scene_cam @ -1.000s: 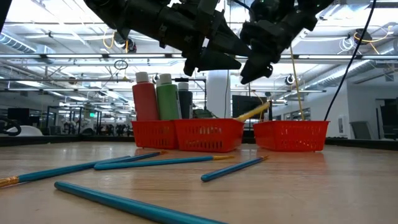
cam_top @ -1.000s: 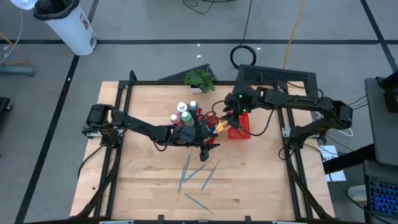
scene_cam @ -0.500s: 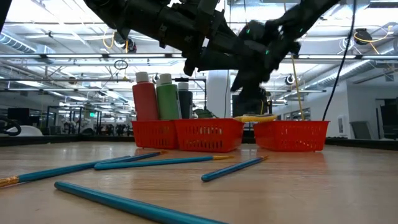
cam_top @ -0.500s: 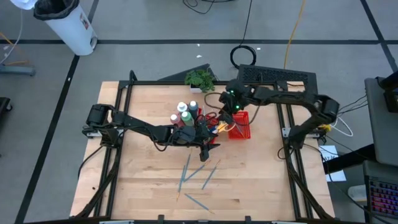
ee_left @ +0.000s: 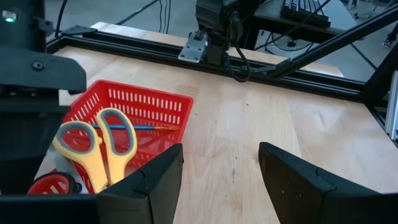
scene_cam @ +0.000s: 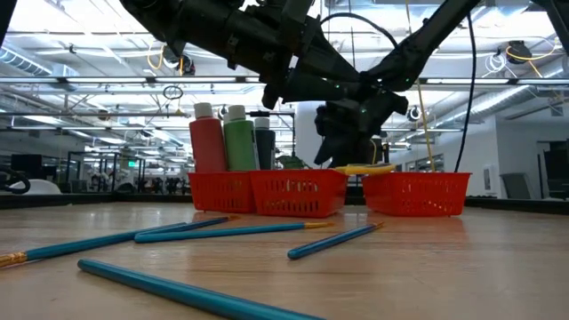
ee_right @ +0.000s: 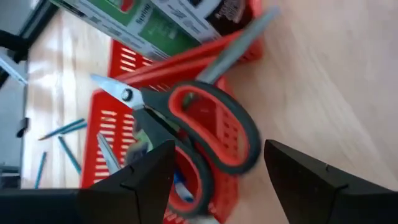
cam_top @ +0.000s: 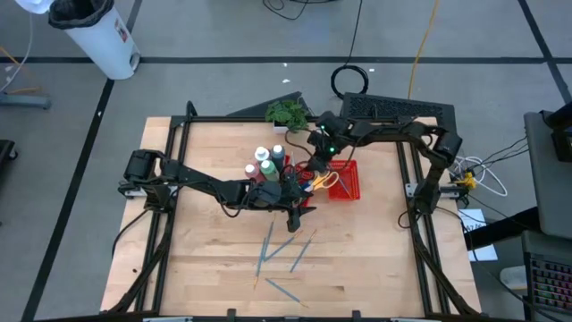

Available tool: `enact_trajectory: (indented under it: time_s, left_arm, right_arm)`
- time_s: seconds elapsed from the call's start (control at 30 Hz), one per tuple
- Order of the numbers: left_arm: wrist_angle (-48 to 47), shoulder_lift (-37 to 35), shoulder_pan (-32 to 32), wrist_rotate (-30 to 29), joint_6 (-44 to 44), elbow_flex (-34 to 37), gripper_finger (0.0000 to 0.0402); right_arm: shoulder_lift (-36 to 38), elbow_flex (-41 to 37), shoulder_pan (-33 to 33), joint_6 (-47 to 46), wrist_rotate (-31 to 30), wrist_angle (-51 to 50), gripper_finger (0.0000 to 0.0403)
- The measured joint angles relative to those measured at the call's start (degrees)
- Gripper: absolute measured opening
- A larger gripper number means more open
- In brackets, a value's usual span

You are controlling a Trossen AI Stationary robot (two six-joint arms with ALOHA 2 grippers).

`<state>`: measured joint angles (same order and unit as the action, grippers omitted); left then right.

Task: Pick & Place Paint Supplies
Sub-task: Adjust the scissors in the middle red bin

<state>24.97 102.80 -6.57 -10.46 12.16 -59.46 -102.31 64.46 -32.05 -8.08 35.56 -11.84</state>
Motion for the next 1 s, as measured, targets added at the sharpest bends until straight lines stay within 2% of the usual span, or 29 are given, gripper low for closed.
enact_trajectory:
  time_s: [0.17, 0.27, 0.8, 1.0]
  left_arm:
    - [0.0, 0.0, 0.1, 0.0, 0.0, 0.0, 0.0218]
    - [0.0, 0.0, 0.2, 0.0, 0.0, 0.0, 0.0218]
    - [0.0, 0.0, 0.2, -0.1, -0.5, 0.0, 0.0218]
    - [0.0, 0.0, 0.2, -0.1, -0.5, 0.0, 0.0218]
  right_arm:
    - [-0.1, 0.1, 0.3, 0.4, 0.6, 0.3, 0.0236]
    - [-0.1, 0.1, 0.3, 0.4, 0.6, 0.1, 0.0221]
    - [-0.1, 0.1, 0.2, 3.4, 0.5, 4.8, 0.0014]
    - [-0.1, 0.1, 0.2, 3.6, 0.4, 4.9, 0.0002]
